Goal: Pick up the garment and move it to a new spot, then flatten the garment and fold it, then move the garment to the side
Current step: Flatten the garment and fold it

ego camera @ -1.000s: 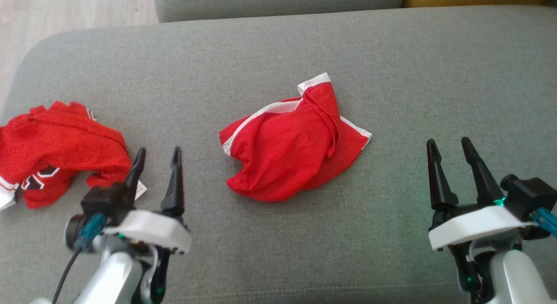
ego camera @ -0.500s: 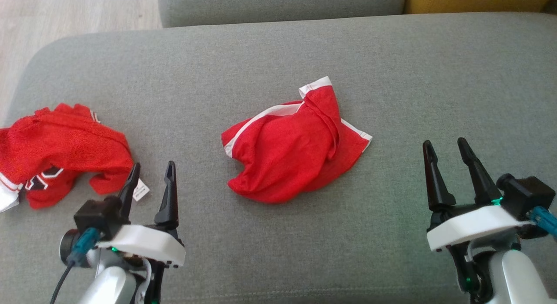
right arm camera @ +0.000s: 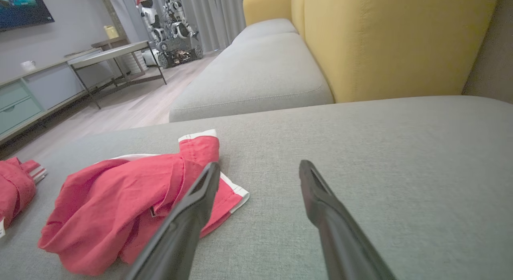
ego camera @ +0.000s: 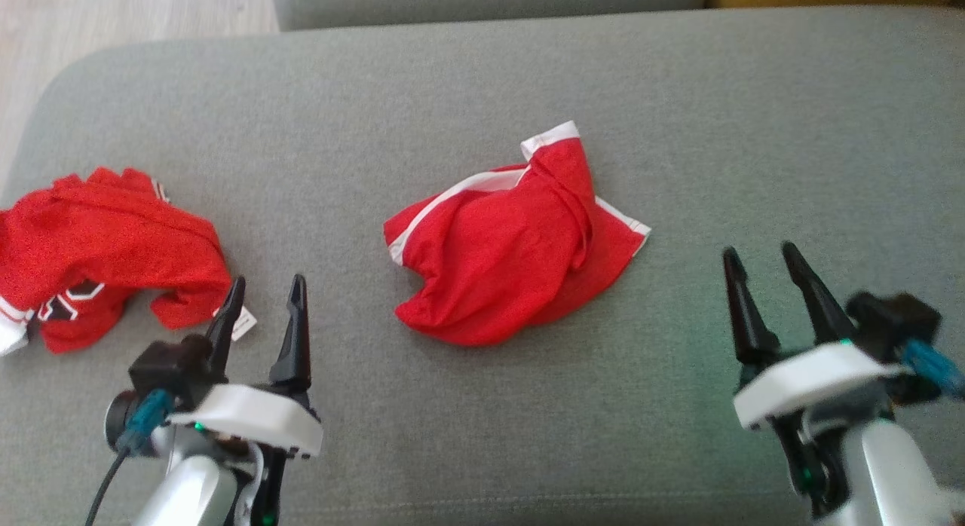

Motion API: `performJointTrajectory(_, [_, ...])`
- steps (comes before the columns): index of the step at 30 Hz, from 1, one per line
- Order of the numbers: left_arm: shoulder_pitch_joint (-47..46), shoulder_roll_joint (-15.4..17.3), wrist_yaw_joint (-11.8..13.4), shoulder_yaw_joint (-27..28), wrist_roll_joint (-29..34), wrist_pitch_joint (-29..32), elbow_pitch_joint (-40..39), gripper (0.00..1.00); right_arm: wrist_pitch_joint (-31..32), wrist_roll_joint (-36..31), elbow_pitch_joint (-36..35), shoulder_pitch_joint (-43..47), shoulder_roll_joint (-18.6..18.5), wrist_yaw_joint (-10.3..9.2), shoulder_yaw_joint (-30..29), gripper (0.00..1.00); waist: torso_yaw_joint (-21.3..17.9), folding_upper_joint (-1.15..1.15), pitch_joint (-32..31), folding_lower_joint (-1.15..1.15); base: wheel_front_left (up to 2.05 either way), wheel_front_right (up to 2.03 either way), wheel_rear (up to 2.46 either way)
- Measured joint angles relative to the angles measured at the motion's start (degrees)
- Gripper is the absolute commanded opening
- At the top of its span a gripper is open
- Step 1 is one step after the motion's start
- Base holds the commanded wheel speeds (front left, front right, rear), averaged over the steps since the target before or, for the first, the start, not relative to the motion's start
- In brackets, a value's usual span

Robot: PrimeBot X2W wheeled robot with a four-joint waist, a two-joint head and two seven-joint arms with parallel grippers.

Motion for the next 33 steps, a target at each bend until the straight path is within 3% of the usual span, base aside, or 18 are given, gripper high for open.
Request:
performJointTrajectory(16, [-10.5, -4.4, -3.6, -1.0, 3.2, -0.2, 1.4, 1.00, 13.9, 0.1, 21.1, -30.9, -4.1, 0.00, 13.5, 1.00, 6.8, 0.00, 8.8, 0.01, 0.00, 0.00, 0.00])
performJointTrajectory(25, [-11.5, -7.3, -5.6, 0.0, 5.2, -0.2, 3.2, 1.00, 17.8, 0.1, 33.7, -39.9, -5.0, 0.00, 18.1, 1.00, 9.7, 0.00, 11.2, 0.01, 0.00, 0.00, 0.00])
performJointTrajectory(26, [-11.5, -7.5, -5.9, 0.1, 5.4, -0.2, 3.3, 1.00, 17.8, 0.1, 34.7, -40.2, -5.1, 0.00, 18.1, 0.47, 9.7, 0.00, 11.2, 0.01, 0.00, 0.00, 0.00])
performJointTrajectory(27, [-11.5, -7.7, -6.1, 0.2, 5.7, -0.2, 3.4, 1.00, 17.7, 0.1, 35.3, -40.4, -5.3, 0.00, 17.9, 0.31, 9.6, 0.00, 11.2, 0.01, 0.00, 0.00, 0.00])
performJointTrajectory(28, [-11.5, -7.8, -6.1, 0.3, 5.7, -0.2, 3.4, 1.00, 17.2, 0.1, 35.7, -40.4, -5.5, 0.00, 17.4, 0.03, 9.5, 0.00, 11.1, 0.01, 0.00, 0.00, 0.00])
performJointTrajectory(33, [-11.5, -8.3, -7.1, 1.9, 6.9, -0.2, 3.6, 1.00, 13.1, 0.8, 36.2, -40.2, -5.6, 0.00, 13.5, 0.00, 8.5, 0.00, 10.7, 0.01, 0.00, 0.00, 0.00])
